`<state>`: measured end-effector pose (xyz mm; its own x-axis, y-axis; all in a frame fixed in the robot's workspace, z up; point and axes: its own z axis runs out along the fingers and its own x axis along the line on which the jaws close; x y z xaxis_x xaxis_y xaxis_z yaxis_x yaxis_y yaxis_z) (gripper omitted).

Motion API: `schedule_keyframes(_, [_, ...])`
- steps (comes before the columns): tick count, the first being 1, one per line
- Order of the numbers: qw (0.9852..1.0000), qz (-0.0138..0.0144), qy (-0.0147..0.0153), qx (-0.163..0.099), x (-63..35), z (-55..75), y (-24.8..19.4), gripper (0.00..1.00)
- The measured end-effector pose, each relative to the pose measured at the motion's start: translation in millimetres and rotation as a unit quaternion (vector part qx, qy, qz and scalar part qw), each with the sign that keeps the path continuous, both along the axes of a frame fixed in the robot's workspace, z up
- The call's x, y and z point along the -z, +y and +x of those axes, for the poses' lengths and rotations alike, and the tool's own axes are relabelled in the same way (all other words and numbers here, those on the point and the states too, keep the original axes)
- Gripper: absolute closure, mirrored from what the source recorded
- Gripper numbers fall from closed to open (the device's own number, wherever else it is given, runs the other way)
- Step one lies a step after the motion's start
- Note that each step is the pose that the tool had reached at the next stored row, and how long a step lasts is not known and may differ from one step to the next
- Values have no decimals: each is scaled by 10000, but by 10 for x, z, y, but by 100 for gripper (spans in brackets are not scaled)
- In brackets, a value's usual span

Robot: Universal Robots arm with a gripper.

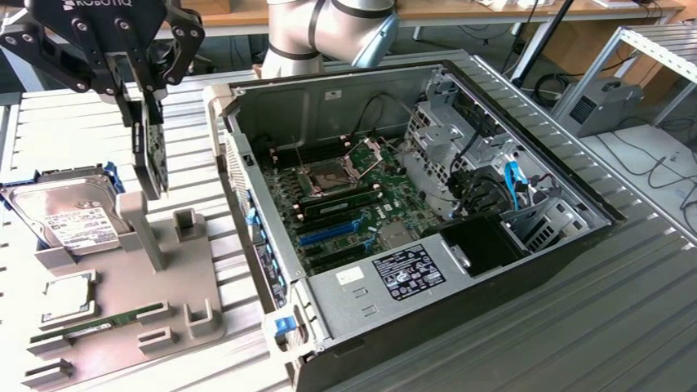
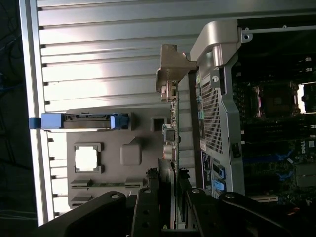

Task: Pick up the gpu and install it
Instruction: 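Pick up the gpu and move the gpu toward the slot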

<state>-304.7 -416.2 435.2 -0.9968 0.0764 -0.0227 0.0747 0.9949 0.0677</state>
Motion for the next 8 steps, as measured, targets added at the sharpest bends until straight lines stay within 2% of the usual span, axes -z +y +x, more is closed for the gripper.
schedule_keyframes(8, [10000, 2, 0, 0, 1, 19, 0, 74])
